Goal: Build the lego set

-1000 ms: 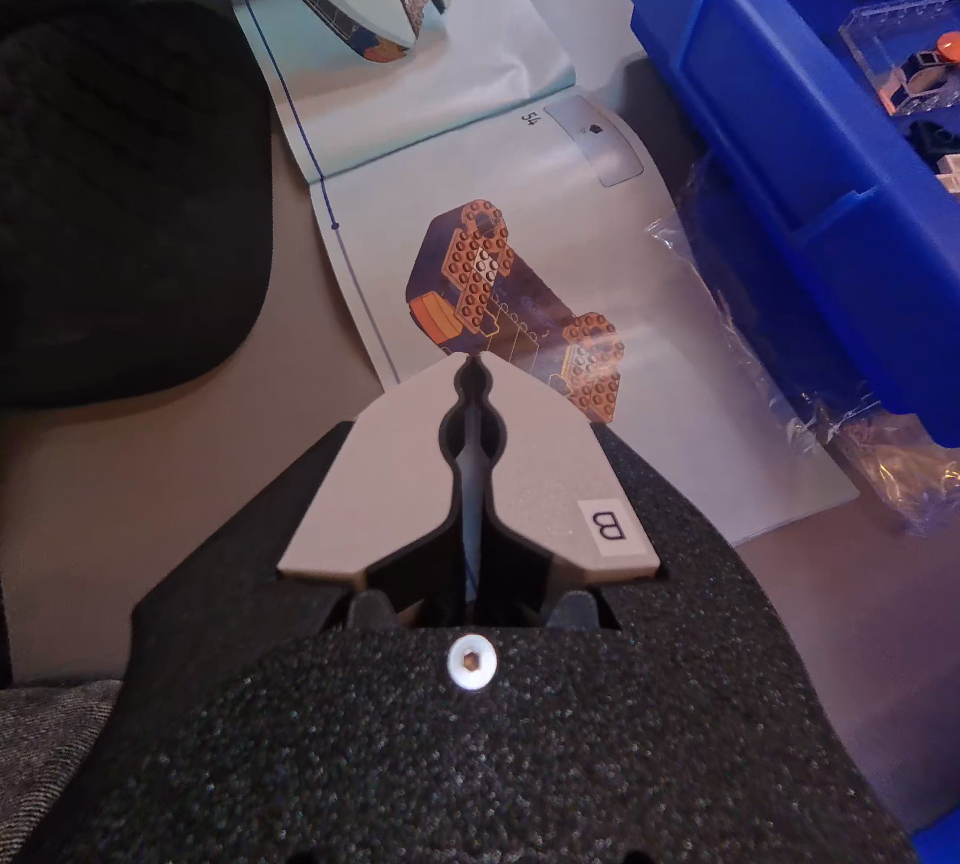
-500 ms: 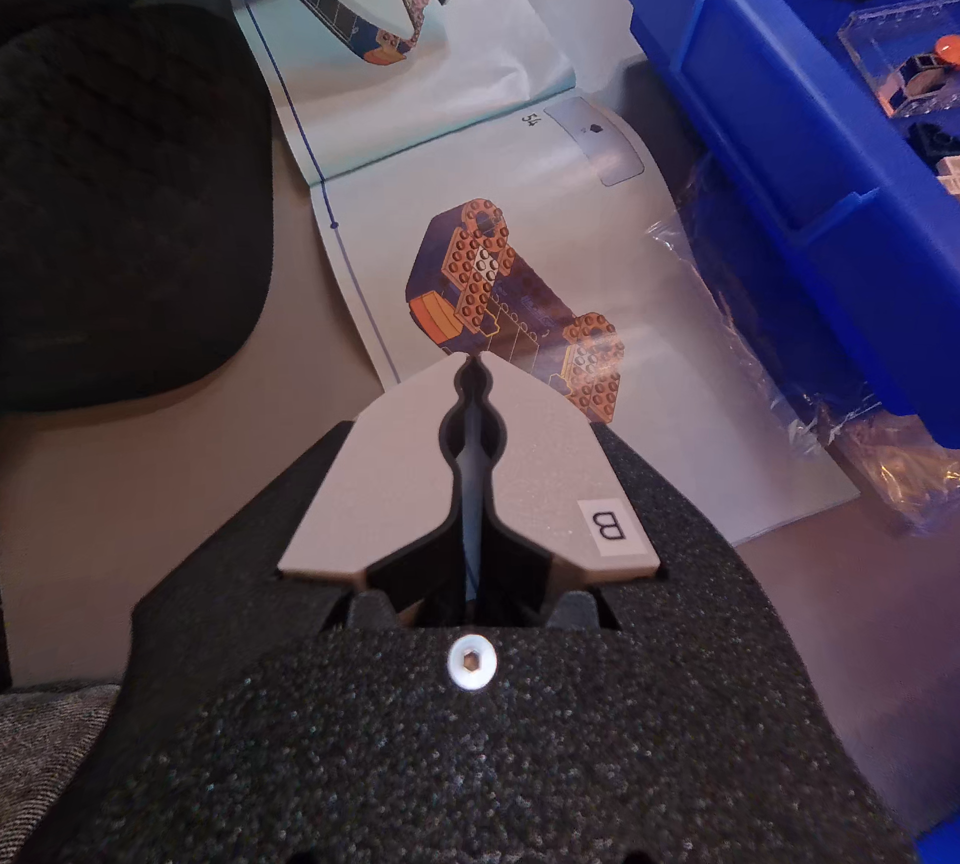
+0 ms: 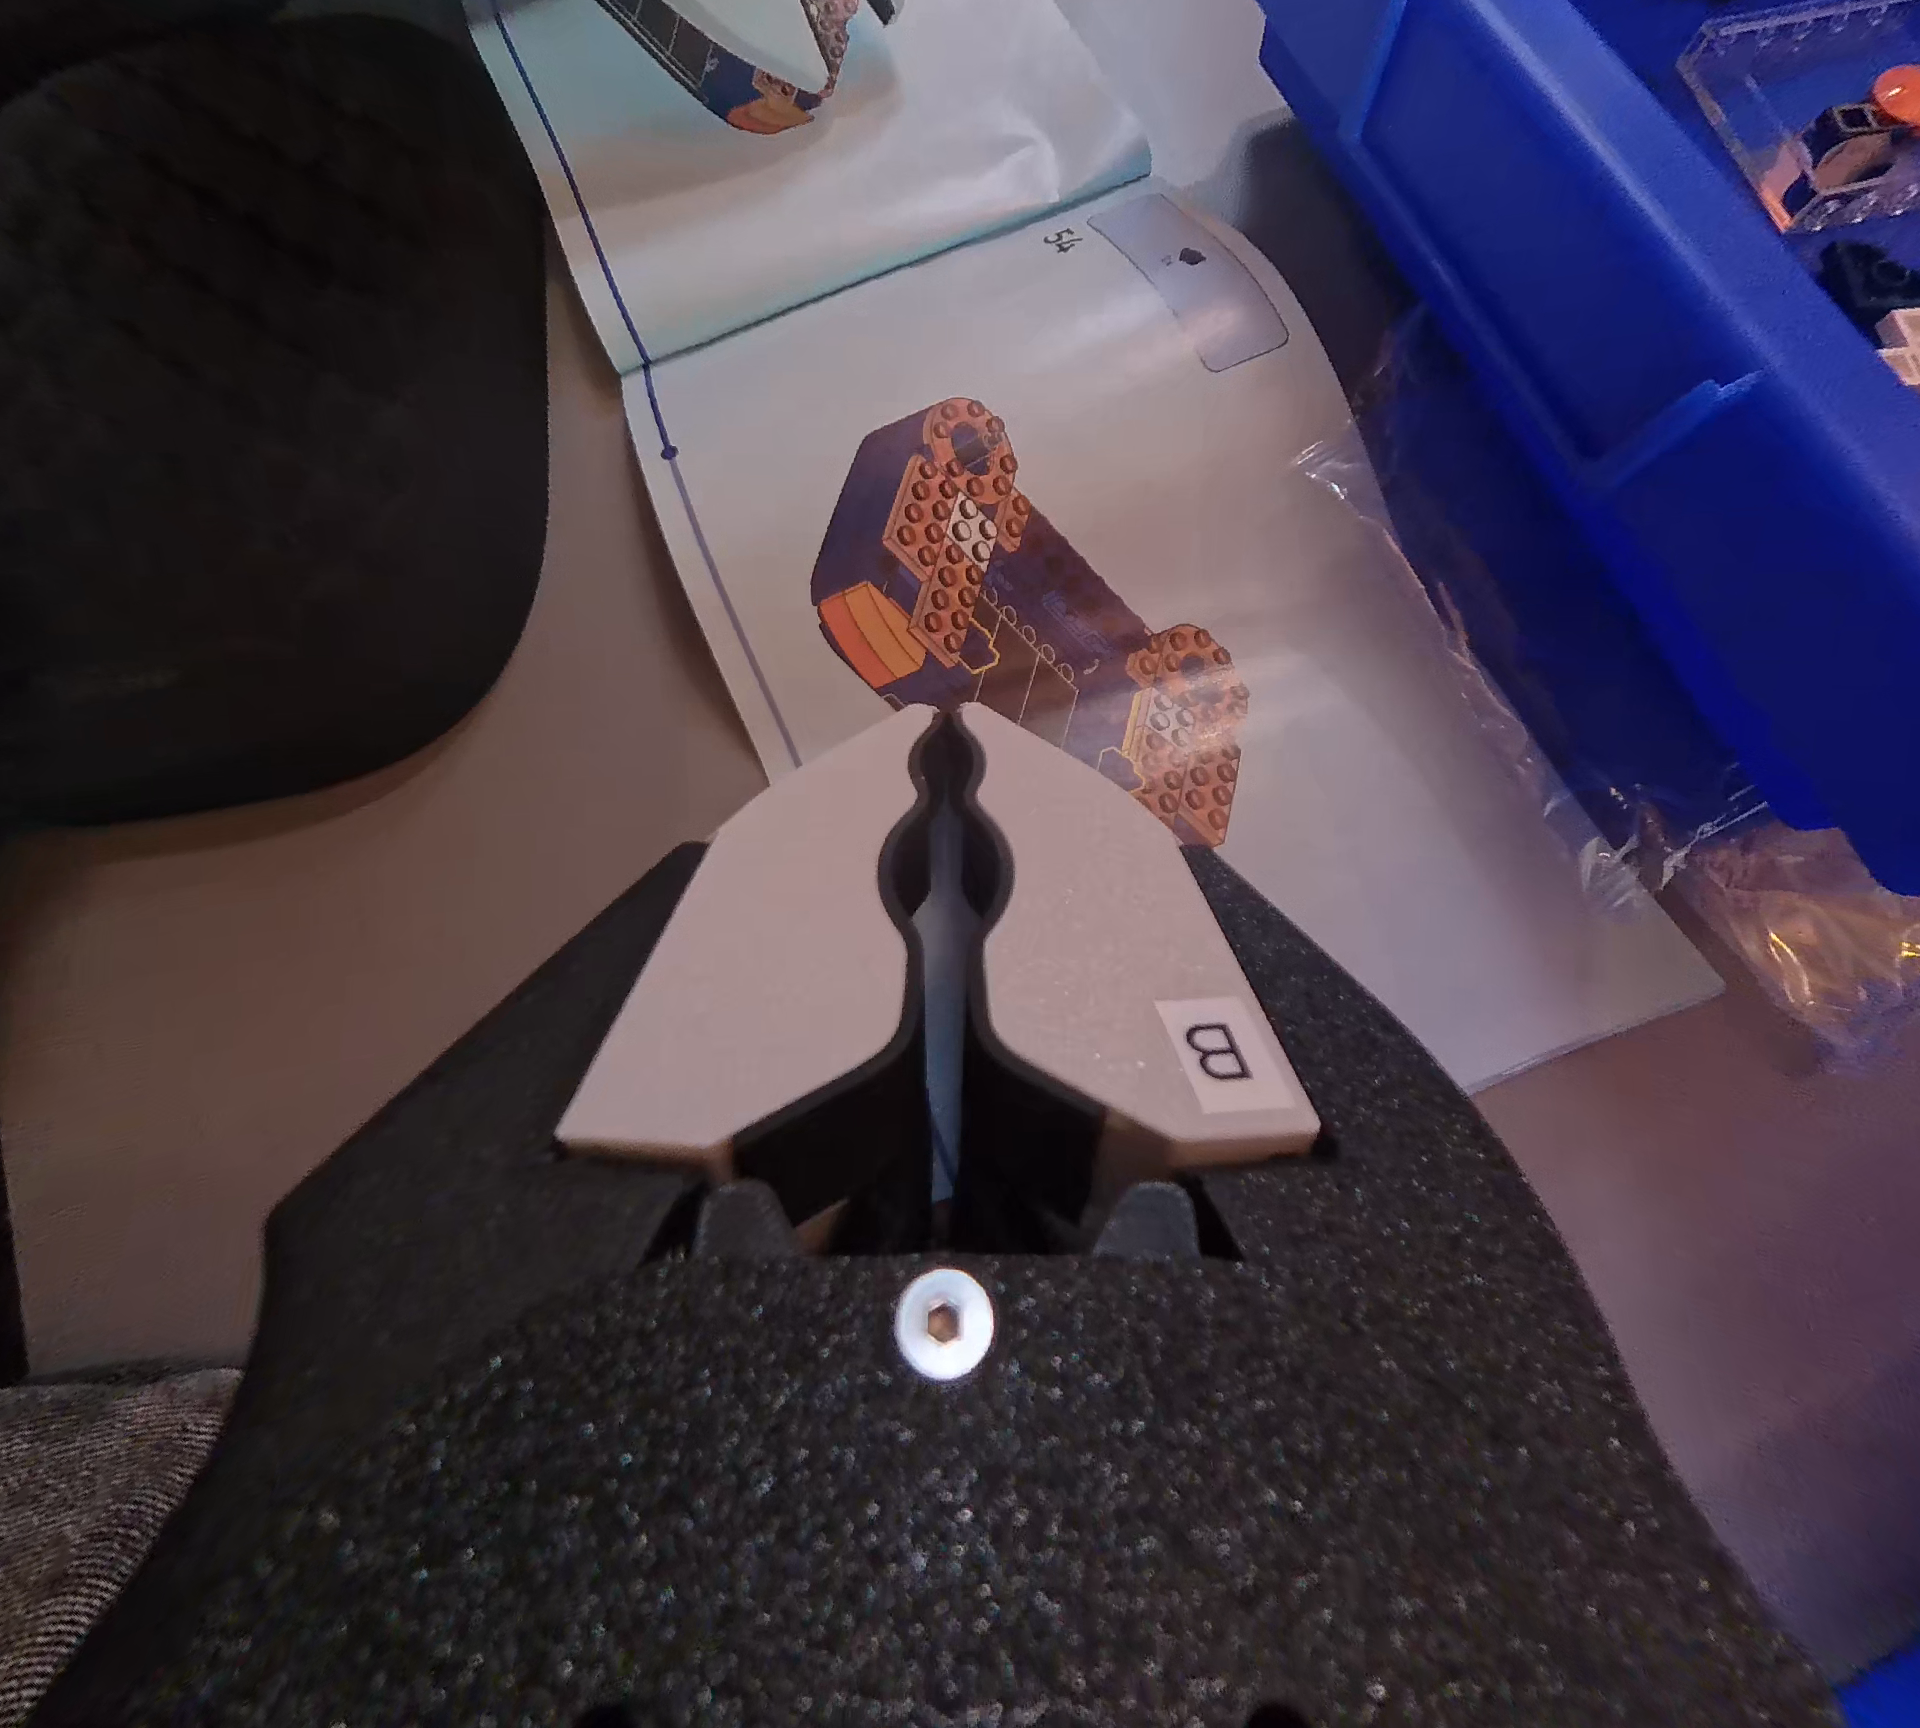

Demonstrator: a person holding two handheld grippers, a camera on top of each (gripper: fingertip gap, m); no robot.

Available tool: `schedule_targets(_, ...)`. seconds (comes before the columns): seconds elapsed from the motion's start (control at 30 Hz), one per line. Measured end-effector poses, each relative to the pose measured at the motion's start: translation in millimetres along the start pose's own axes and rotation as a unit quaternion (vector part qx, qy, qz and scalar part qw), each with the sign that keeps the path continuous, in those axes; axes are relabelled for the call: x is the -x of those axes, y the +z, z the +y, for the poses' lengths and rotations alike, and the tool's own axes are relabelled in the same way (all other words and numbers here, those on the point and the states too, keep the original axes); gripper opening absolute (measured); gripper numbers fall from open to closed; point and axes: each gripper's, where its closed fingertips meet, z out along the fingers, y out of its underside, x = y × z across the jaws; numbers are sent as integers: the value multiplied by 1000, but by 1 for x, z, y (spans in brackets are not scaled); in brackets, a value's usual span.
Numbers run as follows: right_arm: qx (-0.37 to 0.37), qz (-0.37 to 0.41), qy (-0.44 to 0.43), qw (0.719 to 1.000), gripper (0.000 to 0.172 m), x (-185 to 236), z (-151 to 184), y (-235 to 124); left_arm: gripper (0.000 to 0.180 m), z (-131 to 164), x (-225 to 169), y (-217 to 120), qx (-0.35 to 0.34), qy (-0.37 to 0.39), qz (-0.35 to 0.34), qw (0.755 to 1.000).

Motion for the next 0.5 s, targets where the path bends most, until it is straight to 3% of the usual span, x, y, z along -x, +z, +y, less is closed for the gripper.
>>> schedule_targets(0.27,4,-9,-35,999,0,7,-2,0,18,0,0,0,1,-1,0,1000)
schedule_targets(0.4,-60,-22,-61,996,0,16,-23,-10,18,0,1,0,2,-3,0,1000)
schedule_targets(0.5,-59,-32,-58,996,0,19,-22,-9,18,0,1,0,2,-4,1,1000)
